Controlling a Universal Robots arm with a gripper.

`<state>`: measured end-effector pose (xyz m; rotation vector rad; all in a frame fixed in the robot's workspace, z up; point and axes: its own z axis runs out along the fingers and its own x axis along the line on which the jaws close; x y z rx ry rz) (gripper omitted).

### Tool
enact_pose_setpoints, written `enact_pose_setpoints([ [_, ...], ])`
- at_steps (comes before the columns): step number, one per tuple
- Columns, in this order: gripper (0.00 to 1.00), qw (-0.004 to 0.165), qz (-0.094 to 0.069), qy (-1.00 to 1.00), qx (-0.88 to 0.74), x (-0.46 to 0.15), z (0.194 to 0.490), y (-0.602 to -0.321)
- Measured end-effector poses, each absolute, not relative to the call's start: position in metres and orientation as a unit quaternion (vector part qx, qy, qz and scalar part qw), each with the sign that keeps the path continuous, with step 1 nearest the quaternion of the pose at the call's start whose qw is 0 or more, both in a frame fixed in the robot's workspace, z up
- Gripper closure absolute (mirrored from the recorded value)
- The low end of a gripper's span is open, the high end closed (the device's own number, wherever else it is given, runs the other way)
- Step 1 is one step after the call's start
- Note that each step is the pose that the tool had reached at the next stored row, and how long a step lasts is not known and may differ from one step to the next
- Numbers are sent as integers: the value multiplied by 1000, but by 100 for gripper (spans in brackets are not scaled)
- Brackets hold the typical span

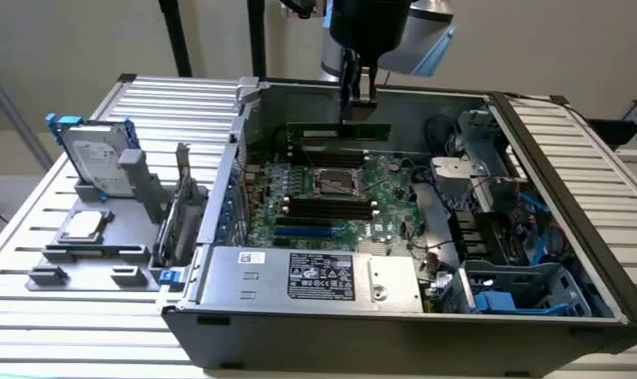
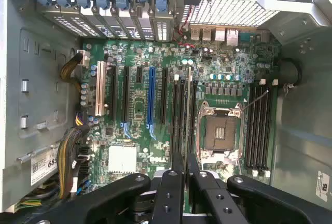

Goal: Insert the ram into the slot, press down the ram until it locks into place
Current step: 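Insert the ram into the slot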

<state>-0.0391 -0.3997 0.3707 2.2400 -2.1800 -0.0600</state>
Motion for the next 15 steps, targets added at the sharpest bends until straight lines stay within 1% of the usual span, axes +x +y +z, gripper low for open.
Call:
enact_pose_setpoints([
  [12, 86, 8, -19, -697, 716, -39, 371, -400],
  [15, 86, 8, -19, -698, 716, -39, 366, -400],
])
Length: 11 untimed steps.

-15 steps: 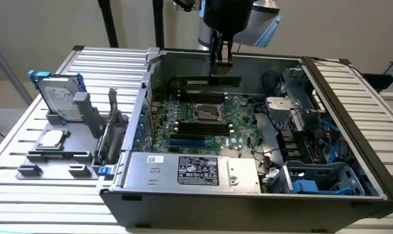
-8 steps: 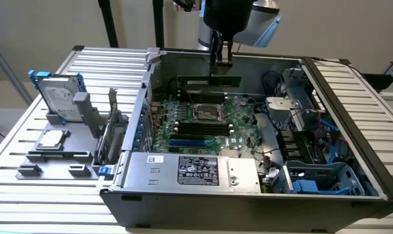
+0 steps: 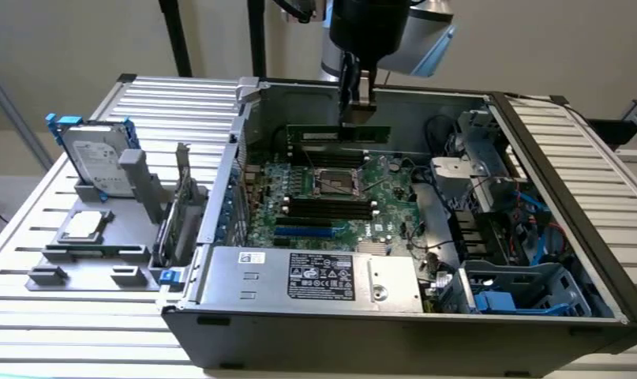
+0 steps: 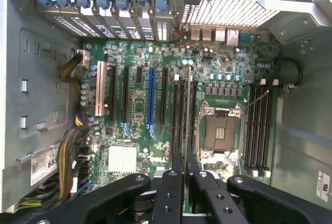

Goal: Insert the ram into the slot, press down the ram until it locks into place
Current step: 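Insert the ram into the slot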

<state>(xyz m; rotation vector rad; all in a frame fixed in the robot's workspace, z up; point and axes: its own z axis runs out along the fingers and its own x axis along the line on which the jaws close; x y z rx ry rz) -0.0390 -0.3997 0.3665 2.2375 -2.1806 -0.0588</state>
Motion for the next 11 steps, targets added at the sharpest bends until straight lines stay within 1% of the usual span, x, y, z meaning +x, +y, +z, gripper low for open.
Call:
enact_pose_setpoints([
  [8, 86, 8, -19, -699, 715, -39, 352, -399],
  [11, 86, 13, -24, -699, 715, -39, 349, -399],
])
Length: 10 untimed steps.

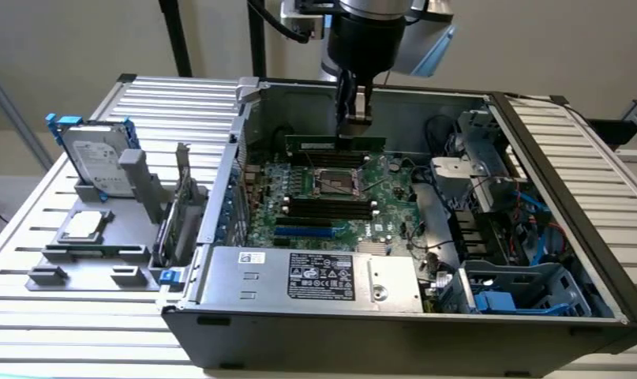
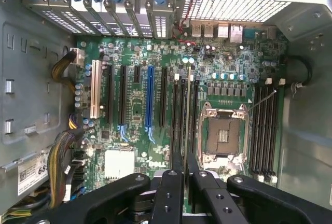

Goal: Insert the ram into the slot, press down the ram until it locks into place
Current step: 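Insert the ram into the slot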

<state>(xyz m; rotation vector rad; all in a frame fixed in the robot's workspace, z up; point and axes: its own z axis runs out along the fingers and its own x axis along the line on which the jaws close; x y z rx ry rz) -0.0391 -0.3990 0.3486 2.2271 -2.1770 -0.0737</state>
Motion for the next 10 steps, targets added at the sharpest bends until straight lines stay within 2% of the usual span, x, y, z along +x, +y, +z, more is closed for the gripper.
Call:
enact_pose_setpoints([
  [3, 86, 21, -31, -699, 715, -39, 346, -399],
  [10, 86, 22, -33, -699, 714, -26, 334, -399],
])
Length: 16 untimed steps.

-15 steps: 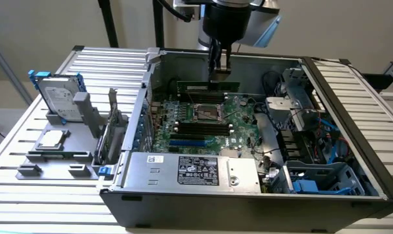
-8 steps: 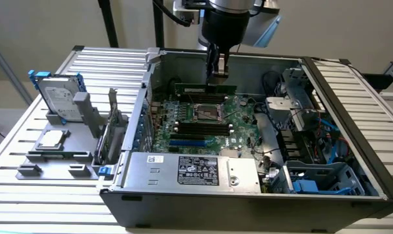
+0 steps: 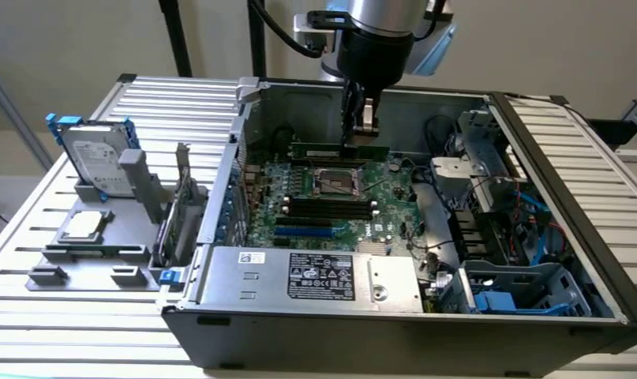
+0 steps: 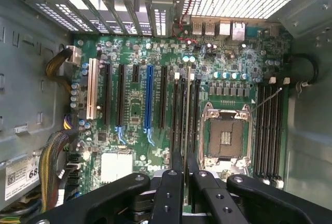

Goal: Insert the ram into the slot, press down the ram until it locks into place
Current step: 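Insert the ram into the slot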

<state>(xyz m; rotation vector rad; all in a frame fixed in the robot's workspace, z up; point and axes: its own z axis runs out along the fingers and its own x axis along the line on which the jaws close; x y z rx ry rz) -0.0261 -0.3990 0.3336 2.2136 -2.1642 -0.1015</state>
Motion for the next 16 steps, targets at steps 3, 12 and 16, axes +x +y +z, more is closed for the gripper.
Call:
enact_pose_setpoints([
  [3, 86, 22, -33, -699, 714, -25, 328, -399],
  [12, 86, 22, -33, -699, 714, -24, 312, -400],
  [16, 86, 23, -34, -699, 714, -25, 304, -401],
])
